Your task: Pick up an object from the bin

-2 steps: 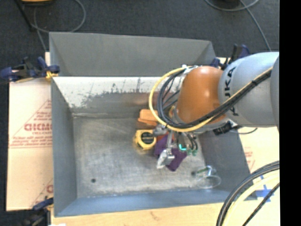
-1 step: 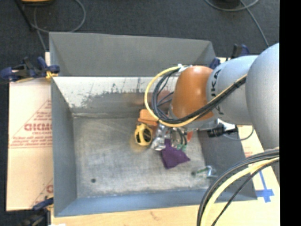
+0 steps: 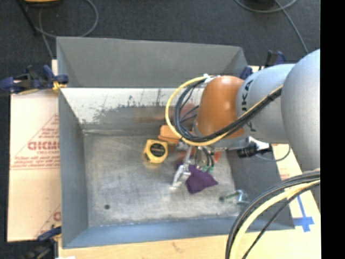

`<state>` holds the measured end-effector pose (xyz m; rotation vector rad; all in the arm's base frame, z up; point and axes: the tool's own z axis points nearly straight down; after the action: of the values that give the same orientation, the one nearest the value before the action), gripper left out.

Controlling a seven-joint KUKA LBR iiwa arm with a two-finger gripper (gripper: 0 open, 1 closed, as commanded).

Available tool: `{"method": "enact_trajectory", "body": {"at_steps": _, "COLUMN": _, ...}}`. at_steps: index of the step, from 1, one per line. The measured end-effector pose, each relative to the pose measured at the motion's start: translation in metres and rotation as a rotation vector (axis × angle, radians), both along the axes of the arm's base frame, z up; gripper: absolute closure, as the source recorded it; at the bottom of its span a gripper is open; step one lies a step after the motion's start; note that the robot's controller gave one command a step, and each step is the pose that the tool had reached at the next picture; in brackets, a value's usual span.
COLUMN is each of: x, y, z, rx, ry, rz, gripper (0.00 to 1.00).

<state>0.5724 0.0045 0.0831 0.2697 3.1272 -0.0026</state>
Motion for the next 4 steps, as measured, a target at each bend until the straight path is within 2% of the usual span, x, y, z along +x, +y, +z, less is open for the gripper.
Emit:
{"method": "enact_trajectory", "body": {"at_steps": 1, "x": 0.000, "y": 0.000, "z": 0.000, "rx": 0.000, "ry": 0.000, "rz": 0.000, "gripper": 0.00}}
{"method": "enact_trajectory", "body": {"at_steps": 2, "x": -0.008, "y": -0.003, "z": -0.002, "rx": 0.003, "ry": -0.002, "rz": -0.038, "gripper": 0.00}}
{"method": "enact_trajectory", "body": {"at_steps": 3, "x": -0.022, "y": -0.012, "z": -0.003, "rx": 0.002, "ry": 0.000, "rz": -0.260, "gripper": 0.00}}
{"method": "enact_trajectory", "body": {"at_steps": 4, "x": 0.029, "y": -0.055, "z": -0.002, "rx": 0.015, "ry": 0.001, "rz": -0.144, "gripper": 1.00}}
